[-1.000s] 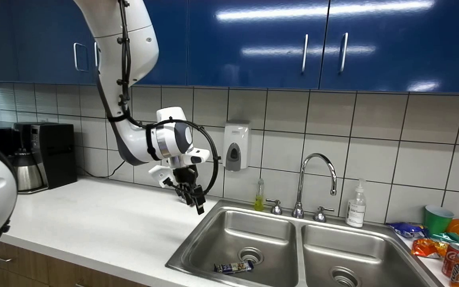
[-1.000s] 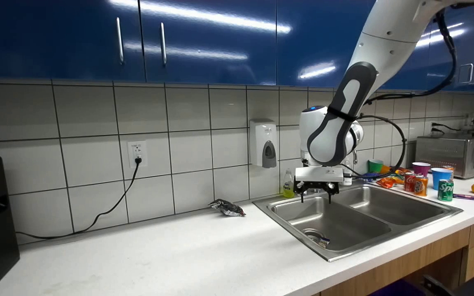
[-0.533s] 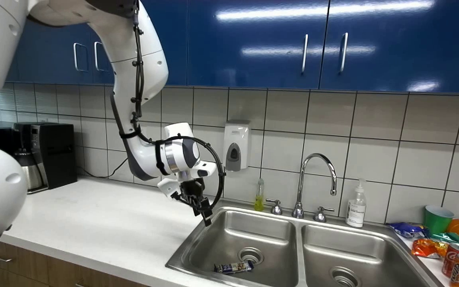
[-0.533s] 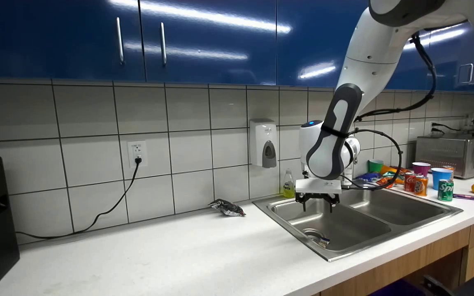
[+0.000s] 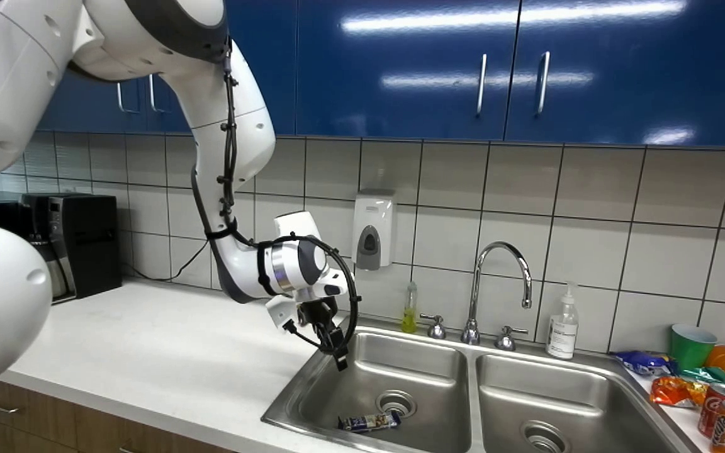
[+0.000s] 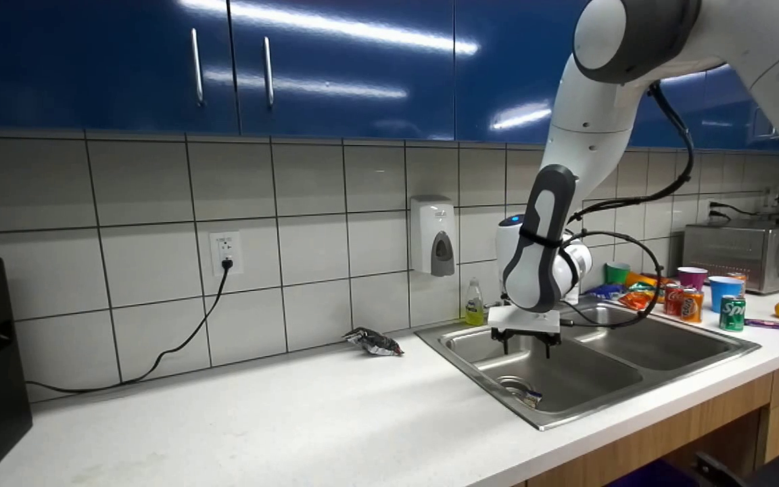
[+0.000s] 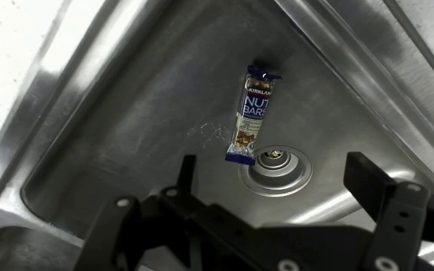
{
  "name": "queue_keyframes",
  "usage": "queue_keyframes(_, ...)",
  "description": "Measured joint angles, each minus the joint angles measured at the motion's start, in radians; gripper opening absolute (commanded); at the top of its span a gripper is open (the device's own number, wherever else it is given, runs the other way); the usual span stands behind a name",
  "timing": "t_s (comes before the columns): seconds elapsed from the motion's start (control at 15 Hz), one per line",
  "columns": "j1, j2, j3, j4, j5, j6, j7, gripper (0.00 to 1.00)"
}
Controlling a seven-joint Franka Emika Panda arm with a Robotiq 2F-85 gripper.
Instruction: Remove the packet from the left sink.
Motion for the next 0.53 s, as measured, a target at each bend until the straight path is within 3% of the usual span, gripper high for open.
queue_keyframes(0.53, 0.004, 0.159, -0.005, 0.103, 0.2, 0.06, -0.062, 1.0)
